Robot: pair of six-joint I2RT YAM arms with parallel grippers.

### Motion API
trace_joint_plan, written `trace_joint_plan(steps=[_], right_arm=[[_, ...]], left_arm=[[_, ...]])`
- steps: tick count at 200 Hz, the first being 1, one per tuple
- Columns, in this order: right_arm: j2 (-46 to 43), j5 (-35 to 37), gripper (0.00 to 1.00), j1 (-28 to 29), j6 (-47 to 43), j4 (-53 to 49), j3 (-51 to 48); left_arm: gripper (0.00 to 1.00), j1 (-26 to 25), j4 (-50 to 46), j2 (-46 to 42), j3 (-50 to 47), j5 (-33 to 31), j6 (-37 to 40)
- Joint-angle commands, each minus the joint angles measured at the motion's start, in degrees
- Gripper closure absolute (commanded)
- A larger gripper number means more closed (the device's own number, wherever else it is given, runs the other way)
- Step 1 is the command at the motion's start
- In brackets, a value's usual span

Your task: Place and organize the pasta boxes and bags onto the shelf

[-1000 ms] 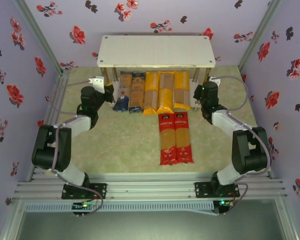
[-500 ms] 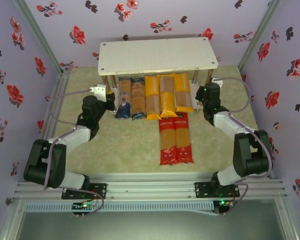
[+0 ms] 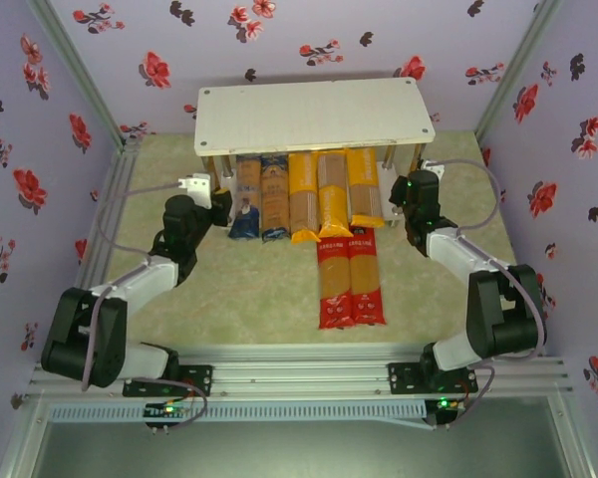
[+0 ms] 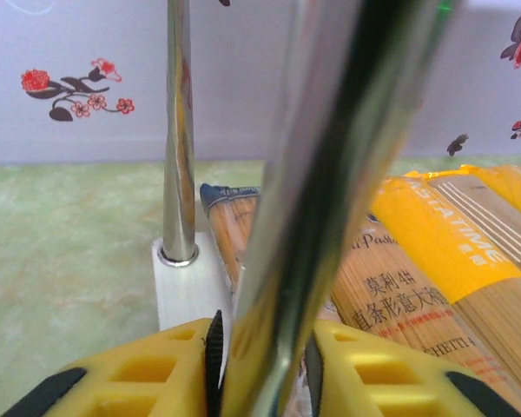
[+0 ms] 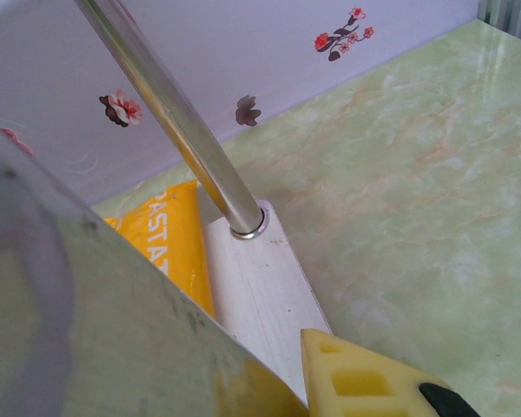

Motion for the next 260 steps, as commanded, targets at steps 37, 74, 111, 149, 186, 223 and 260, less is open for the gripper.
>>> trace_joint_plan(steps=[37, 74, 111, 149, 186, 223, 260], right_arm=[[-3.0, 3.0, 0.49, 0.6, -2.9, -6.6, 2.2], [-4.9, 2.5, 0.12, 0.6, -4.0, -7.1, 2.1], [-9.3, 2.0, 0.06, 0.5, -4.3, -10.0, 1.9], [-18.4, 0.3, 0.06, 0.6, -0.9, -19.0, -0.1], [-28.8, -3.6, 0.16, 2.8, 3.6, -37.5, -0.4], [-33.9, -3.0, 0.34, 13.4, 6.6, -51.8, -1.6], [-30.8, -4.1, 0.38, 25.8, 13.5, -52.0, -4.5]], left_arm=[[0.47, -1.5, -13.6, -4.4, 0.9, -0.5, -2.0], [0.47, -1.5, -16.8, -8.0, 0.4, -1.1, -2.4], [0.46, -1.5, -22.8, -13.9, 0.0, -4.3, -4.6], [0.5, -2.0, -33.5, -23.5, 0.3, -6.6, -10.4], [0.54, -8.8, -46.4, -28.7, 1.9, -7.2, -15.4], [0.59, -19.4, -51.6, -26.3, -1.1, -10.6, -24.3], [0.59, -25.8, -46.8, -21.0, -5.4, -13.0, -30.2]])
